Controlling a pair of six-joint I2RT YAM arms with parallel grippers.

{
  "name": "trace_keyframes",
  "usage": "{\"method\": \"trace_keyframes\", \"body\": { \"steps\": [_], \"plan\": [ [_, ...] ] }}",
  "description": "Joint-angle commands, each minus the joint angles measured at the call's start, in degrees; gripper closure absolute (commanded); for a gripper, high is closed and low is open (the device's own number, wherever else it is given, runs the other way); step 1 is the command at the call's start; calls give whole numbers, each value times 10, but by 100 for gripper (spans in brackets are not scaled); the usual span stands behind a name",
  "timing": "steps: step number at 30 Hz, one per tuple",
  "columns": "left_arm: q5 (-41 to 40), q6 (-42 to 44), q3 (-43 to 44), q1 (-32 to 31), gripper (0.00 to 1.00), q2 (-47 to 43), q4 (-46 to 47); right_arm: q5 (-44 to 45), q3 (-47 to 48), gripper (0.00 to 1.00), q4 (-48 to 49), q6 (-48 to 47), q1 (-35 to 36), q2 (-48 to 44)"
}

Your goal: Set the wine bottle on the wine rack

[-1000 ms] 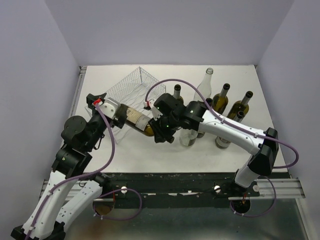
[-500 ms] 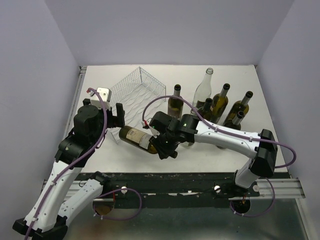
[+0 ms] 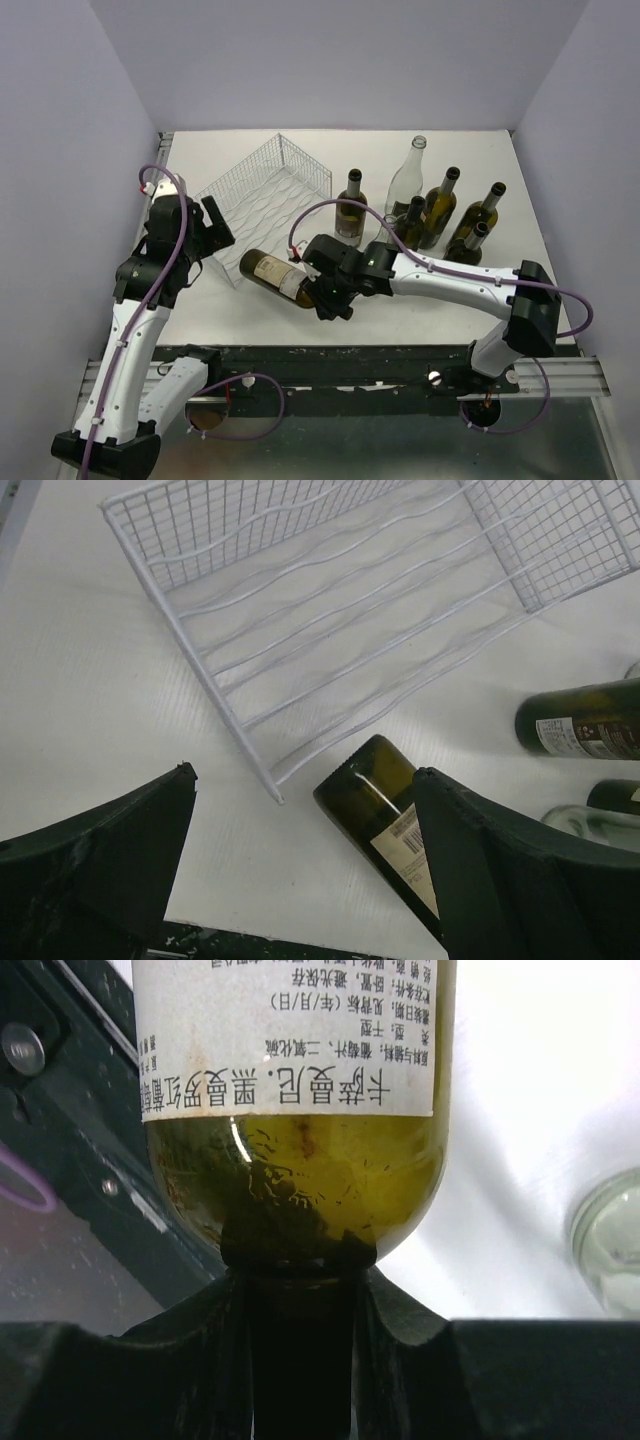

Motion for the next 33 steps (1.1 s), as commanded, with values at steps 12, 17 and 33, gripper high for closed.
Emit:
{"method": "trace_keyframes", "body": {
  "steps": [12, 17, 33],
  "plan": [
    [134, -56, -97, 122, 18, 37, 51, 47, 55, 99, 109, 7, 11, 52],
    [135, -53, -129, 142, 38, 58, 86, 51, 36, 99, 148, -2, 12, 66],
    [162, -53, -141, 156, 81, 96, 92, 76, 40, 99, 294, 31, 13, 144]
  ]
}}
